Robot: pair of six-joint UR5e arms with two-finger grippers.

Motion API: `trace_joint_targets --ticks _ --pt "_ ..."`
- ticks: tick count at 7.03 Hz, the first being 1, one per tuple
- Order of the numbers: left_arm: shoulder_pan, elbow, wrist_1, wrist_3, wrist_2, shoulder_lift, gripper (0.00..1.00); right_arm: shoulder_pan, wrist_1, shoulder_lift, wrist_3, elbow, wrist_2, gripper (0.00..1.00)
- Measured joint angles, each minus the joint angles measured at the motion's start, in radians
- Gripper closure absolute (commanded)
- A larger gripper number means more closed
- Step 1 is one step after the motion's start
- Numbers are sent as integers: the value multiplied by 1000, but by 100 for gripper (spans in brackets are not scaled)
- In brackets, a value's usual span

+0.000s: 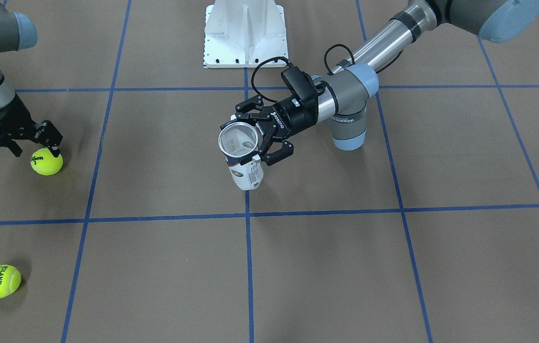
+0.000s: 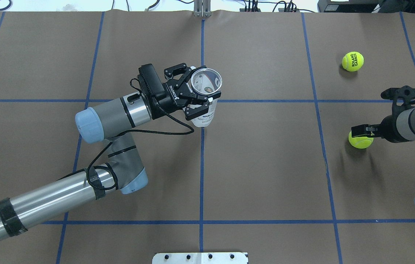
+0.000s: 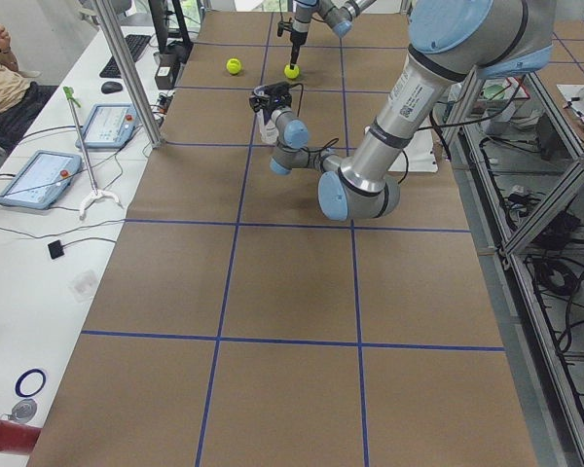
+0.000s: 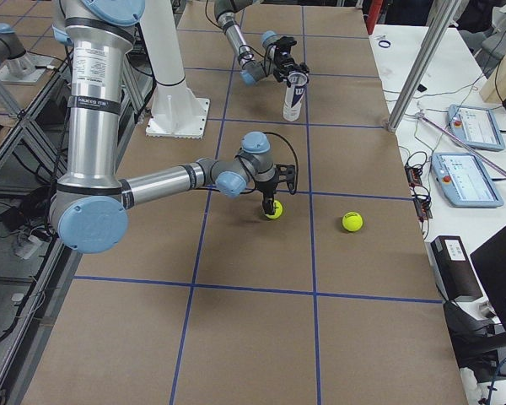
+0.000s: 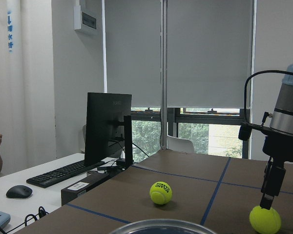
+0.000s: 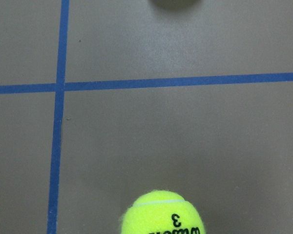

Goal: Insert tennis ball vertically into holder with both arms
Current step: 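Hold the can with the left gripper while the right gripper reaches a yellow ball, then grasp the yellow ball with the right gripper and carry it over the can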

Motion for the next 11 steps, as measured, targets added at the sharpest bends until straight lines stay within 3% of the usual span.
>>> trace_joint_targets --ticks 2,3,4,5,7,11 --pt "0 0 0 1 0 1 16 -29 1 1 2 -22 -34 2" --pt "0 1 0 1 -1 1 16 -41 1 2 2 -28 -47 19" --pt "1 1 -1 1 -1 1 15 -51 1 3 2 -30 -59 59" --pt "1 1 0 2 -1 1 15 -58 1 5 2 -31 -65 86" --pt "6 2 0 2 -1 3 15 -61 1 8 1 -32 -67 95" --pt "18 8 -5 2 -5 7 15 -50 -3 92 2 -22 -37 94"
